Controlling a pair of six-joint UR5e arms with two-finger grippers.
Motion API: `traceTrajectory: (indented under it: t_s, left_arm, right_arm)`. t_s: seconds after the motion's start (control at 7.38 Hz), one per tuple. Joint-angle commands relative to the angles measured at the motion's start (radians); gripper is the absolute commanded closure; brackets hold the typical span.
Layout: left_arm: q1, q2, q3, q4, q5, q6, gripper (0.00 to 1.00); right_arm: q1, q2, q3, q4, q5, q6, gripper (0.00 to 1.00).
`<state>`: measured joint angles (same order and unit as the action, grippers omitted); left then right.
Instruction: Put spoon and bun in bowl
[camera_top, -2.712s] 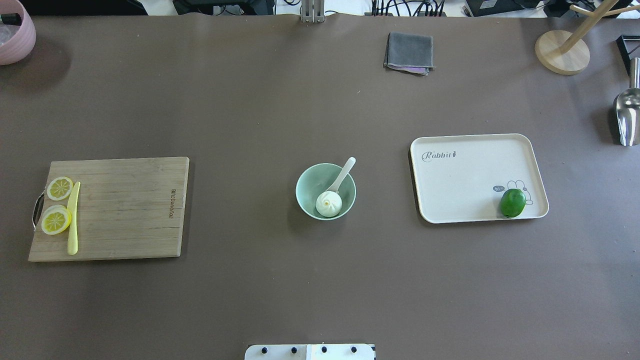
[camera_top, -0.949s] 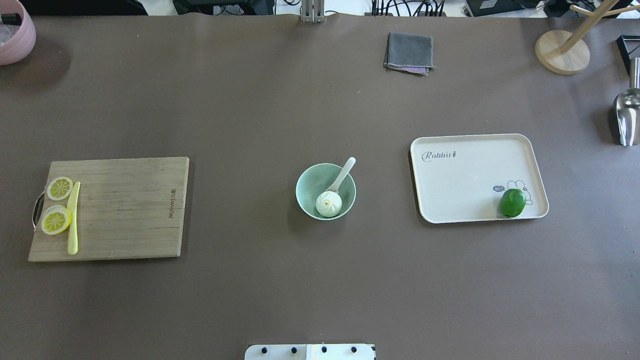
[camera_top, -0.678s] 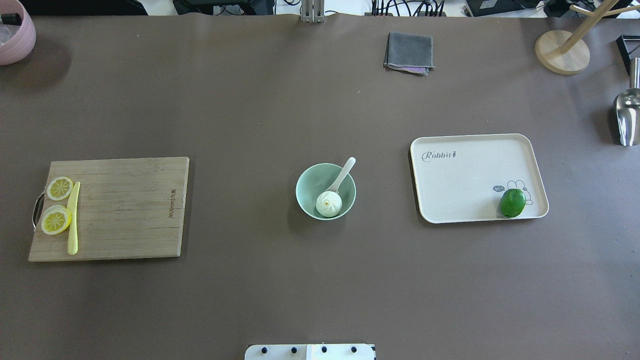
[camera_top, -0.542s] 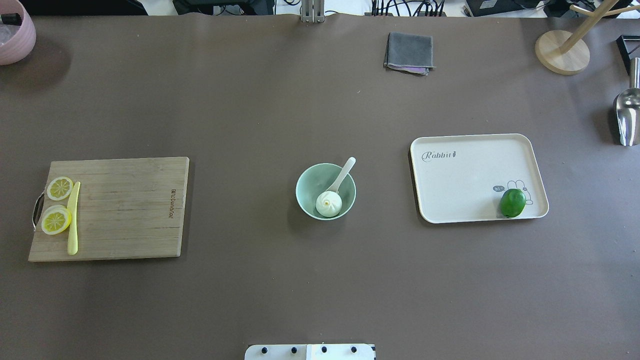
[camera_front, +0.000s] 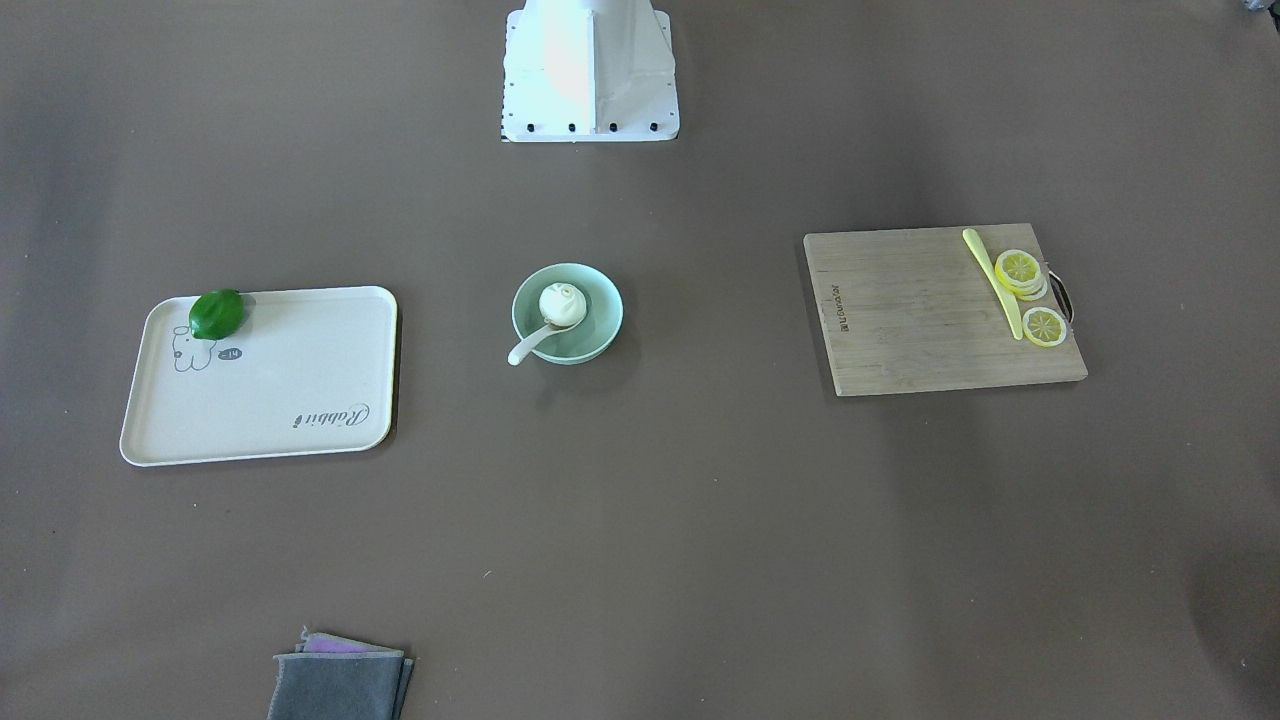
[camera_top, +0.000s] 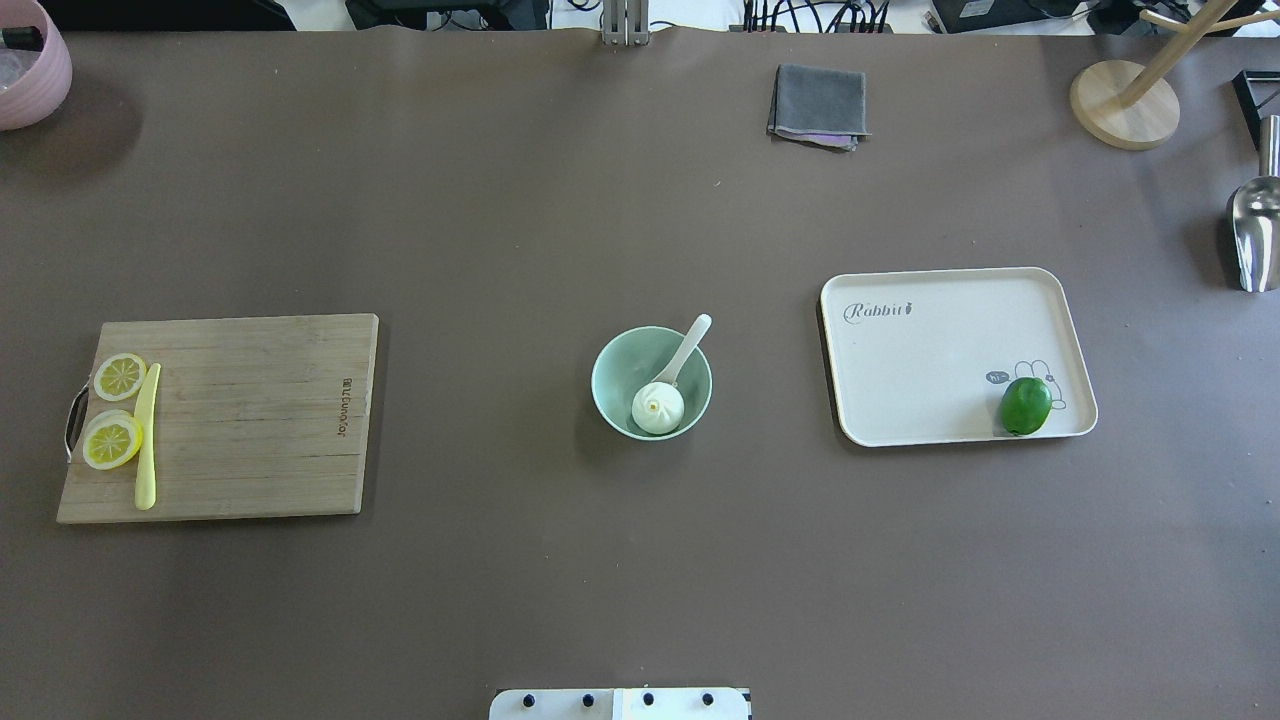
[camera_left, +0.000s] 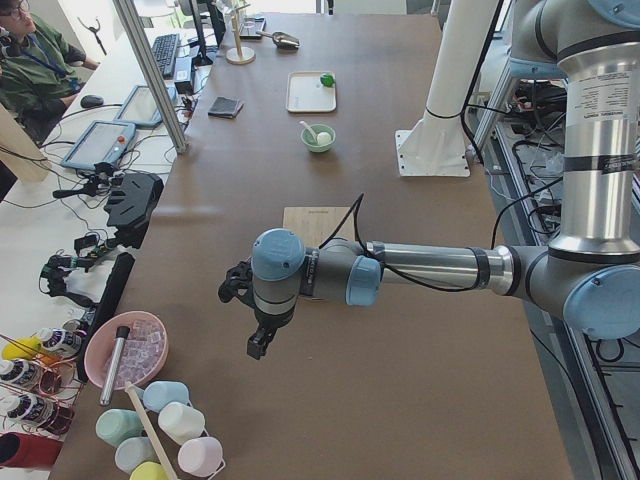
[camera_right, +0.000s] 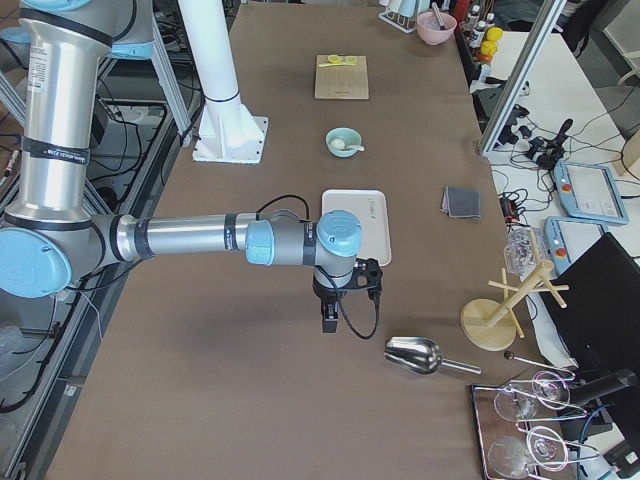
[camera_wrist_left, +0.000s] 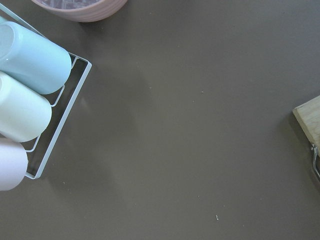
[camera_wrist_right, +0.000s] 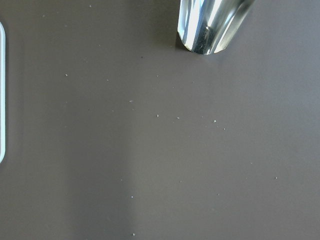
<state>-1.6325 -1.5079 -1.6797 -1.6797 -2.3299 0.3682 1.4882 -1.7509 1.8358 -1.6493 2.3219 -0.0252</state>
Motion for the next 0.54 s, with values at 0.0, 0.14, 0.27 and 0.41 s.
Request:
traceTrajectory:
  t_s: [0.0,0.14,0.27,0.41]
  left_arm:
    - [0.000,0.000,0.000,0.000,0.000,0.000,0.01]
    - [0.000,0.000,0.000,0.000,0.000,0.000,0.01]
    - [0.000,0.000,0.000,0.000,0.000,0.000,0.01]
    - [0.000,0.000,0.000,0.000,0.000,0.000,0.01]
  right_arm:
    - [0.000,-0.001,-0.001,-0.001,0.005,0.001,0.00]
    - [0.000,-0.001,-0.001,-0.001,0.005,-0.001,0.00]
    - [0.000,-0.001,-0.001,-0.001,0.005,-0.001,0.00]
    - [0.000,-0.001,0.000,-0.001,0.005,-0.001,0.00]
